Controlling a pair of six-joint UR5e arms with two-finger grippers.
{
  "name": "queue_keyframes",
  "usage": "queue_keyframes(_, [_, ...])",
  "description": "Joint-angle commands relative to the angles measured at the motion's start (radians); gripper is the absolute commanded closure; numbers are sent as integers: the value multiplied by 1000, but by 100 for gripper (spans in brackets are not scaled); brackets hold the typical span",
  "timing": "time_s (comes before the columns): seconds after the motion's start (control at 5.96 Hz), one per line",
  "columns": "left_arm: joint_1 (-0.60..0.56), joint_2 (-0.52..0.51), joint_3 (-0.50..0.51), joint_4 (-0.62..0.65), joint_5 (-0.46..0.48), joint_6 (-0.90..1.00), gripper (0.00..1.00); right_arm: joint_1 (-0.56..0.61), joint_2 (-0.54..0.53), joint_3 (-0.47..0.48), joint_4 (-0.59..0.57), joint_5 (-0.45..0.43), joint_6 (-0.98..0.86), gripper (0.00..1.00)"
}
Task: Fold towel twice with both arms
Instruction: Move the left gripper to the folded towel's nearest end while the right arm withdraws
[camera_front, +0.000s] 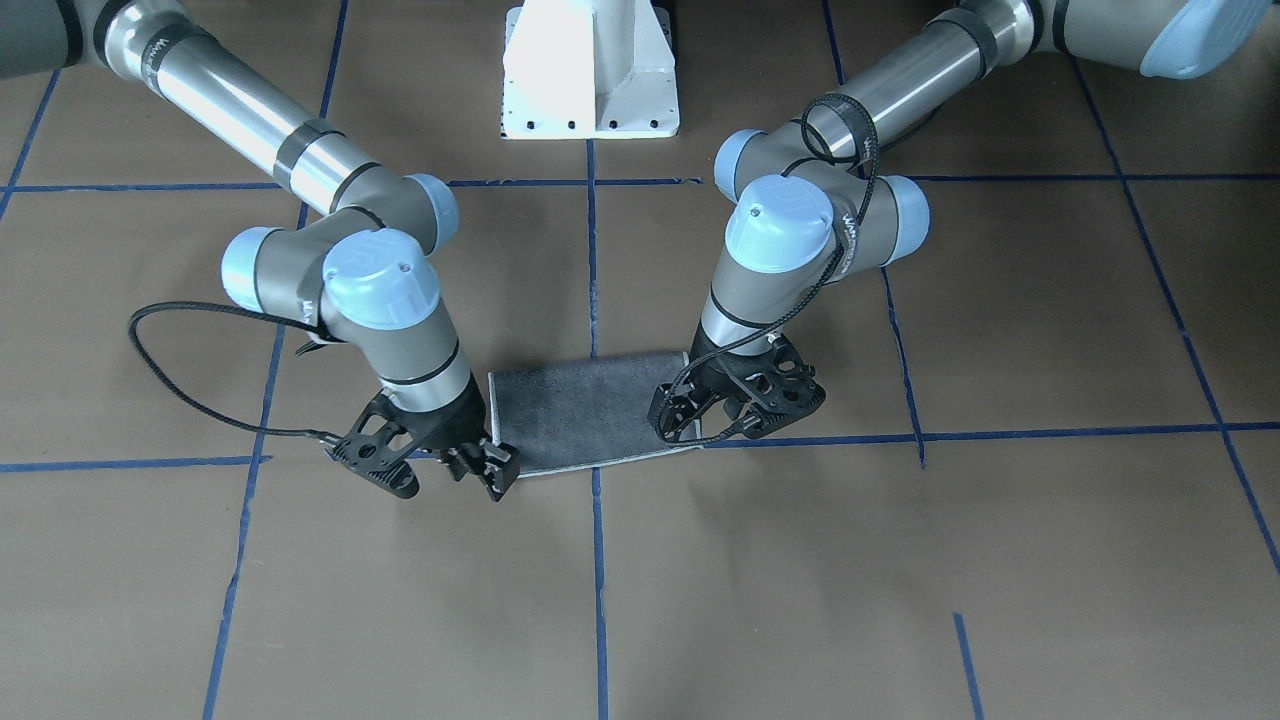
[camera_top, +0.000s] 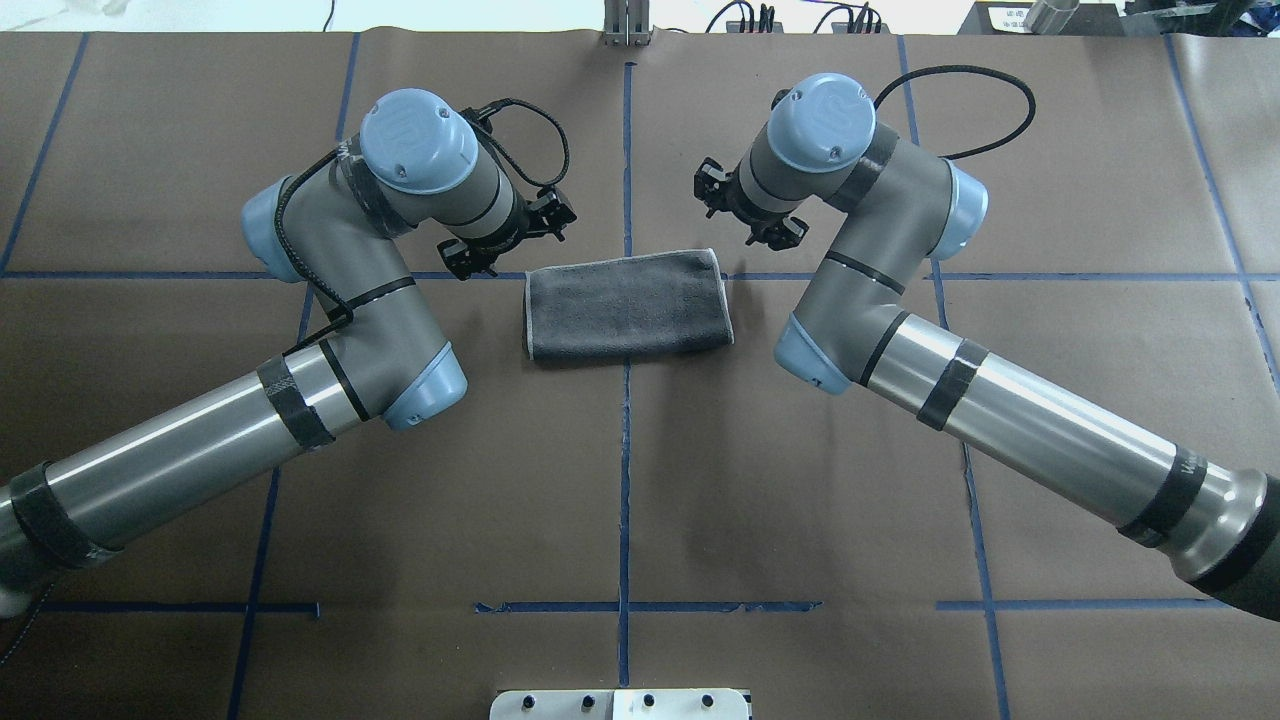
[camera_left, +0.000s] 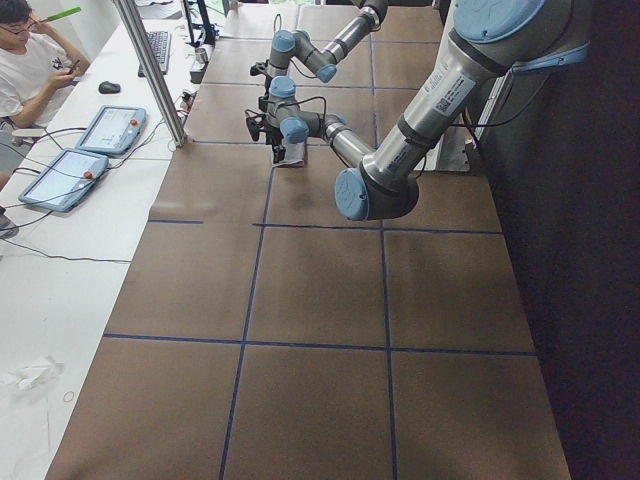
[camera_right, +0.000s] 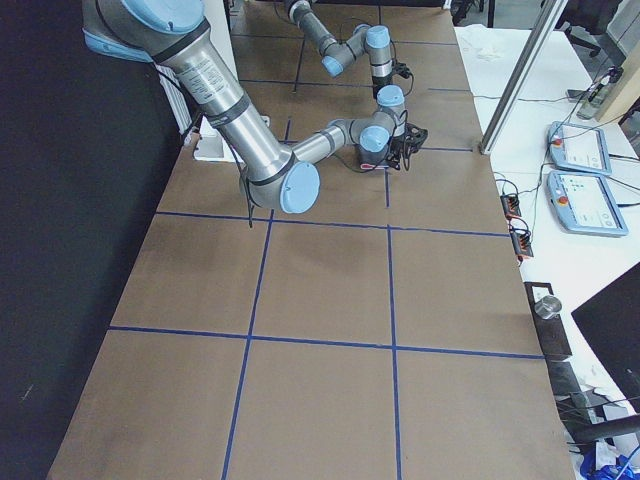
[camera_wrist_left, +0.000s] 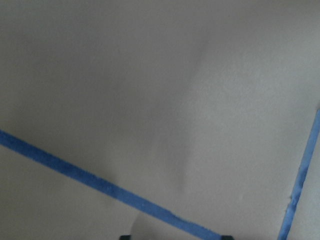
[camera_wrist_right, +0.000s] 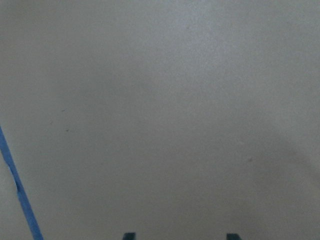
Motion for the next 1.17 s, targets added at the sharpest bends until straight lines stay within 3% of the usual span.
queue_keyframes(0.0, [-18,2,-1,-7,-45,13,0,58,-1,5,0,98,-65,0])
queue_keyframes(0.34, [46,16,-64,4,-104,-156,0,162,-59,87,-46,247,-125,0])
queue_keyframes(0.67, [85,10,-91,106,-86,-321,3,193,-81,204,-306,261,-362,0])
queue_keyframes(1.01, [146,16,-107,169,-22,-325,6,222,-130,253,-331,263,-418,0])
